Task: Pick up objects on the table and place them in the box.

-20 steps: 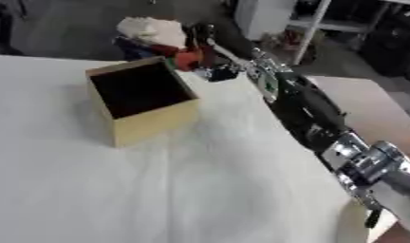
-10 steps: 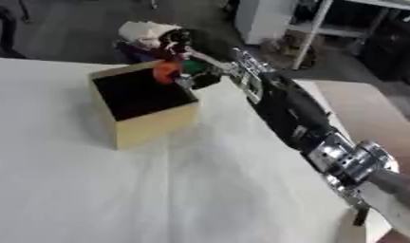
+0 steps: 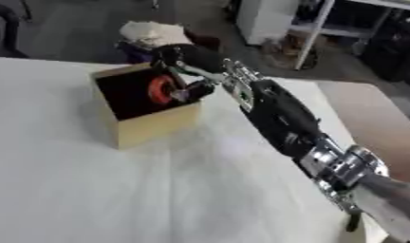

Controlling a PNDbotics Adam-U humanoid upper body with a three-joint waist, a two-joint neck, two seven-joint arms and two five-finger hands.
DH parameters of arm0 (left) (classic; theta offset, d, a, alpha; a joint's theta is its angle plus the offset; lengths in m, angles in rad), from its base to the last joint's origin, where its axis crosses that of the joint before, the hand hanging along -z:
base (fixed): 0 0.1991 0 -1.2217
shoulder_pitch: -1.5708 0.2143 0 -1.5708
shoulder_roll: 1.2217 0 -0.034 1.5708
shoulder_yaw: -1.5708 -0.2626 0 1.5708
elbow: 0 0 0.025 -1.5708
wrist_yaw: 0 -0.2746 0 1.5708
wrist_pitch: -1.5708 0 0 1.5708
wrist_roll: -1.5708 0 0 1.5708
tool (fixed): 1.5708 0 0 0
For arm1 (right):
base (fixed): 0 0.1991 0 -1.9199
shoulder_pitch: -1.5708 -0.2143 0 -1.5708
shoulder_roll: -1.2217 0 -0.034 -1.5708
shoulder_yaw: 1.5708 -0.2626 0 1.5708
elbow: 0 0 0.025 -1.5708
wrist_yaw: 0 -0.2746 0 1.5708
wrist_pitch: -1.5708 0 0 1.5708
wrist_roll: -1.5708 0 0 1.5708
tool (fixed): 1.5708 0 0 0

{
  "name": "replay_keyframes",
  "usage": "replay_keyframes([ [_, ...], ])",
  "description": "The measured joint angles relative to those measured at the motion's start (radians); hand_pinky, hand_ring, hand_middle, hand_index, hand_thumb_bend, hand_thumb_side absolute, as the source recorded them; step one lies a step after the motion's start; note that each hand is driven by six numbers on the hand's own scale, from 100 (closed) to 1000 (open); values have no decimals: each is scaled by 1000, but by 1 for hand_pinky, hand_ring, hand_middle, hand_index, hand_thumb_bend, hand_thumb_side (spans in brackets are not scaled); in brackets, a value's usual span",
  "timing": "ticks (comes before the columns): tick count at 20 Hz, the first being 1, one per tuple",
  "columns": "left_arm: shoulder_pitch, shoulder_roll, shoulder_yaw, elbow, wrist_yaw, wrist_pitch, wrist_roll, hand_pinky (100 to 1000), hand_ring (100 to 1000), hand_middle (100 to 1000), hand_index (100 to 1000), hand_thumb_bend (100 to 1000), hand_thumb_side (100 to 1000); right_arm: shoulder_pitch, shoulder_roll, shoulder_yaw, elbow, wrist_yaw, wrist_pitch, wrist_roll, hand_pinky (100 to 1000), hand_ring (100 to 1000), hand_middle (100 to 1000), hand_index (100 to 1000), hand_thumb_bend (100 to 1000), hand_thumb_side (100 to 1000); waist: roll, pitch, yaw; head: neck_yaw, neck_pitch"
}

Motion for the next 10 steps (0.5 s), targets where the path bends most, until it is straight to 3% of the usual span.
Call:
replay_keyframes([
  [4, 0, 0, 0, 0, 0, 0, 0, 788, 659, 614, 866, 100, 782, 1, 4, -1, 7, 58, 52, 12, 842, 912, 791, 922, 100, 261, 0, 0, -5, 5, 0],
  [10, 0, 0, 0, 0, 0, 0, 1, 787, 658, 614, 865, 100, 782, 10, 4, -2, 5, 76, 97, -5, 836, 907, 781, 912, 100, 222, 0, -5, -15, 9, 0],
])
